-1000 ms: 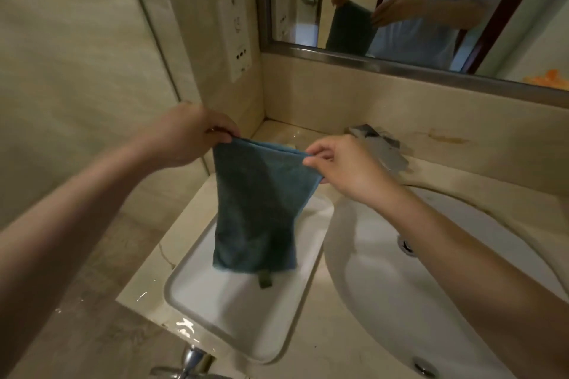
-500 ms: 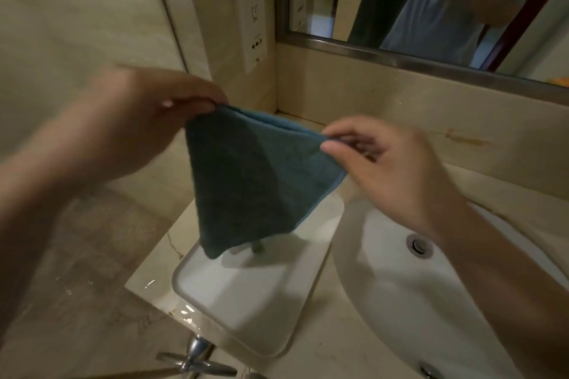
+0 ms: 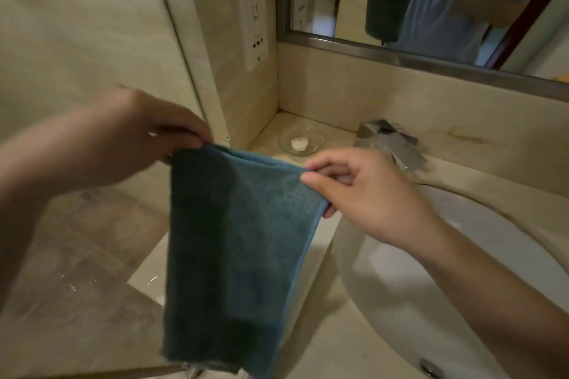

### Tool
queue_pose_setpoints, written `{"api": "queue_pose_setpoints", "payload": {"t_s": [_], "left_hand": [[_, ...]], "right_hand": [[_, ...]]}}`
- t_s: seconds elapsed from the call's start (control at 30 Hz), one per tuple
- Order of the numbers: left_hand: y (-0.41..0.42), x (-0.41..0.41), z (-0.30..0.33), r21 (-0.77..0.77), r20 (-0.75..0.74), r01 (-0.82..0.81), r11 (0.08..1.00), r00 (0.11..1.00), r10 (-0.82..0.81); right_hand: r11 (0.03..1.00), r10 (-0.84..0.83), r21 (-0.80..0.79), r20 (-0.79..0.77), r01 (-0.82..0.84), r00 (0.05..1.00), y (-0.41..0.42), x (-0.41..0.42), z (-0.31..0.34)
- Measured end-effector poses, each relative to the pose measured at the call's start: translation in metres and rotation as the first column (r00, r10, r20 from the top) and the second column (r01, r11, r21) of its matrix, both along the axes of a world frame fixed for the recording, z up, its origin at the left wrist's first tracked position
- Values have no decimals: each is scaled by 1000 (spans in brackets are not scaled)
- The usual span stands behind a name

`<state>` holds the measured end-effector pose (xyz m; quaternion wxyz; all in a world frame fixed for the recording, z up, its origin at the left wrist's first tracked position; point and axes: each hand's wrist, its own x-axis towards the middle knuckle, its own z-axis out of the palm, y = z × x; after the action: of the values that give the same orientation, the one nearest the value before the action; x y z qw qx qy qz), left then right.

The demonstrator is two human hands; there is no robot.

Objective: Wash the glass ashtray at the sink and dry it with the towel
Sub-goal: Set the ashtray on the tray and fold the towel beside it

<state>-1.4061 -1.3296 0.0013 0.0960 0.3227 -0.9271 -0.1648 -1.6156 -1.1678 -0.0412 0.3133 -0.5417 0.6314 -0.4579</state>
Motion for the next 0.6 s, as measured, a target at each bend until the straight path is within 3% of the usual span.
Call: {"api": "queue_pose_setpoints", "payload": {"t_s": [0.13, 0.37, 0.6], "left_hand": [[6, -28, -36, 8, 29, 24, 1000, 999, -24], [1, -32, -115, 39, 144, 57, 998, 988, -62], [19, 15, -148, 76, 65, 210, 975, 975, -214]], "right_hand": [[988, -43, 141, -163, 66, 986, -18, -8, -49], [982, 26, 183, -367, 45, 930, -17, 13, -126], [958, 204, 267, -390, -101, 898, 5, 57, -156]]}}
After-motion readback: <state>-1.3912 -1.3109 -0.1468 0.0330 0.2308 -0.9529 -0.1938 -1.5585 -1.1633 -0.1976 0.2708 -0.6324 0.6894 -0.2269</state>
